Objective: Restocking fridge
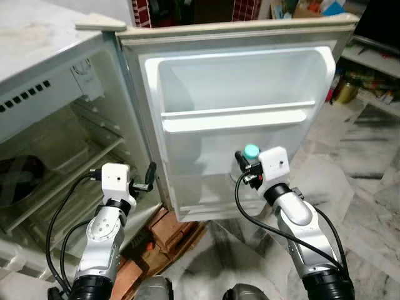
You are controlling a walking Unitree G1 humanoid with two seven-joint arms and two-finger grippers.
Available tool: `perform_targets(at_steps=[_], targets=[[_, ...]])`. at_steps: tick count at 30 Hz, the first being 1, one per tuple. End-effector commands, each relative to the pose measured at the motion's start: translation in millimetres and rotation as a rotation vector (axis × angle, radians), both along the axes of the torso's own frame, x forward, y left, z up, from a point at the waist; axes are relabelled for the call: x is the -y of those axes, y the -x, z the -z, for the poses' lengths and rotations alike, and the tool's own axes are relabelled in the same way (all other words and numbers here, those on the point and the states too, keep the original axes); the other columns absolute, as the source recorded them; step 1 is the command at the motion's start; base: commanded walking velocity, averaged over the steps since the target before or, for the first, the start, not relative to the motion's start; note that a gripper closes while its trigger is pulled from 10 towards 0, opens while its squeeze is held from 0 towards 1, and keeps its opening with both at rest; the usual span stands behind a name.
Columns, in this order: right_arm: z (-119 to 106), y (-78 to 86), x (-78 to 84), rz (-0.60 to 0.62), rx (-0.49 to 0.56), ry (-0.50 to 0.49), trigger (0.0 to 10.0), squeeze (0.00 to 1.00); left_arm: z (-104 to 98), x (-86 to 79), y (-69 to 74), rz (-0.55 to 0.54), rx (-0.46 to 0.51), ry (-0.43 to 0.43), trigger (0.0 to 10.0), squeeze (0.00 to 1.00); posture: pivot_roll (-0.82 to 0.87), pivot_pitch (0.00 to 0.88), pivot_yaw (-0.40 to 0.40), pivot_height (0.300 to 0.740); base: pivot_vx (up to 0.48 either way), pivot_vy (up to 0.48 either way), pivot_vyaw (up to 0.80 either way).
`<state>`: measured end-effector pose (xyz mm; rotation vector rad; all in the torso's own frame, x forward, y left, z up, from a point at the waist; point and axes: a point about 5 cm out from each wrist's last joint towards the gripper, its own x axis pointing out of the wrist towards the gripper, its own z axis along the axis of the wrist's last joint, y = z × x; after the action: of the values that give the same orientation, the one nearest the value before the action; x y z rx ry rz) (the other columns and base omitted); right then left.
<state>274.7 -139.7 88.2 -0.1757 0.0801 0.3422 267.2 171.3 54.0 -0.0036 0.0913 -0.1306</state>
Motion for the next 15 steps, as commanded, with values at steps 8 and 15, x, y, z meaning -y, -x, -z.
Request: perform_targets(at_steps=[8,15], targets=[[22,1.5,30.6,0.16,-0.102,0.11,10.0,0.0,0,-3.7,1.2,-0.009,-0.005,-0.014,10.0,0.0,-0.01,0.07,0.003,0.74,0.0,0.0,0.0],[18,-1.7,35.1,0.191,-0.057,0.112,10.0,0.0,0,-5.3,2.0,-0.01,-0.005,-0.019,10.0,0.0,-0.01,0.073,0.006,0.74,0.0,0.0,0.0]])
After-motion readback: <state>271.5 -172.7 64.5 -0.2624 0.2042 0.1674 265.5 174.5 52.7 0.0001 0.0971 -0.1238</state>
